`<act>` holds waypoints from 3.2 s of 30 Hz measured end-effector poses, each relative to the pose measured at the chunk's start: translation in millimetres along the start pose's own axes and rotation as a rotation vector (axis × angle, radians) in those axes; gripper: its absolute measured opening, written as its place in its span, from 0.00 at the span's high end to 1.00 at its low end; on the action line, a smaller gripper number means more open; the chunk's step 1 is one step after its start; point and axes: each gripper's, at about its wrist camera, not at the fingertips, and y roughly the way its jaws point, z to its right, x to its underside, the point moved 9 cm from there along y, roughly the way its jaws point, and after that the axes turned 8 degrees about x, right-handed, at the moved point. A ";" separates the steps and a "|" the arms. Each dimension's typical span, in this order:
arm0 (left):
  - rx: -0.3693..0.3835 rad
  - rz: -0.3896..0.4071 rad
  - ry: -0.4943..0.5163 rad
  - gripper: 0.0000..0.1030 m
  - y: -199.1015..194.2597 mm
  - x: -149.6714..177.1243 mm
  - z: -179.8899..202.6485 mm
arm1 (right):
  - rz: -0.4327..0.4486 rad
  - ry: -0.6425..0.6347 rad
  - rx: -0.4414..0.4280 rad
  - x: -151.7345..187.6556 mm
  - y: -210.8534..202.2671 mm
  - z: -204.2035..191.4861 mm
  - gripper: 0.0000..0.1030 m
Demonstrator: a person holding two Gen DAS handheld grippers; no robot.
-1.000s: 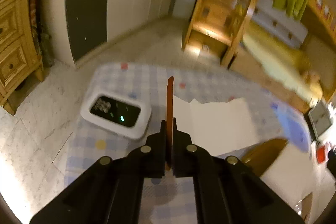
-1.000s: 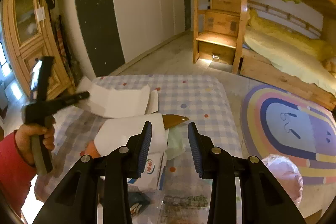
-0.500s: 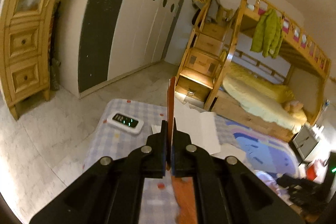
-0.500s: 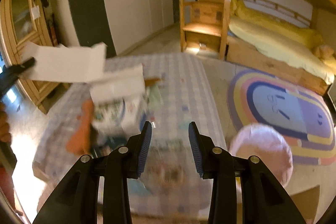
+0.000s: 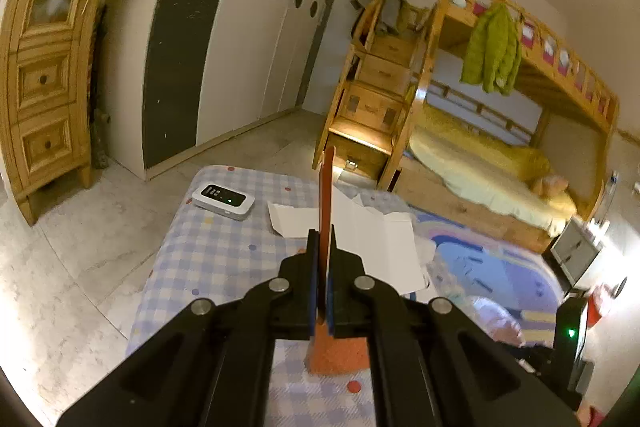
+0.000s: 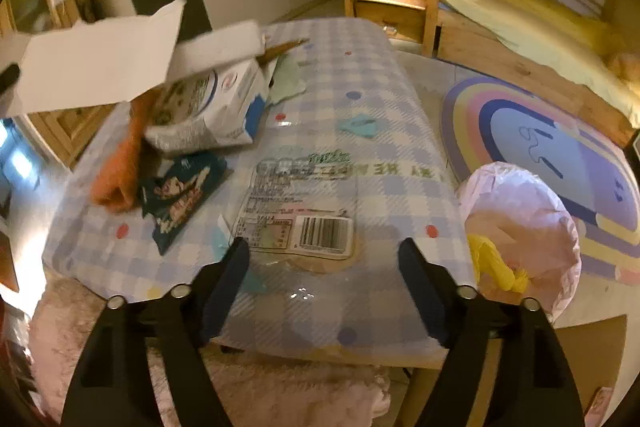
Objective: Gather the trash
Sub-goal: 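Grasp the clear plastic wrapper with the right gripper while the left holds the stick, then move both grippers over the wastebasket and release the stick and wrapper, then return both tools to the table and reach the left gripper toward the orange glove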
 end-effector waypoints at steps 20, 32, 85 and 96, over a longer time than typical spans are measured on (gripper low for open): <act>0.000 -0.065 0.014 0.99 9.2 25.4 0.1 | 0.040 0.070 -0.054 -5.9 -9.2 2.1 0.97; 0.037 -0.033 0.021 0.99 -5.2 15.7 13.7 | 0.197 0.114 -0.044 -37.0 -72.7 21.4 1.00; 0.331 -0.400 0.460 0.77 214.7 137.2 338.3 | 0.089 0.467 0.472 25.0 -13.1 295.1 0.97; 0.300 -0.314 0.411 0.45 180.2 105.5 305.7 | 0.116 0.478 0.389 27.0 -38.4 269.1 0.72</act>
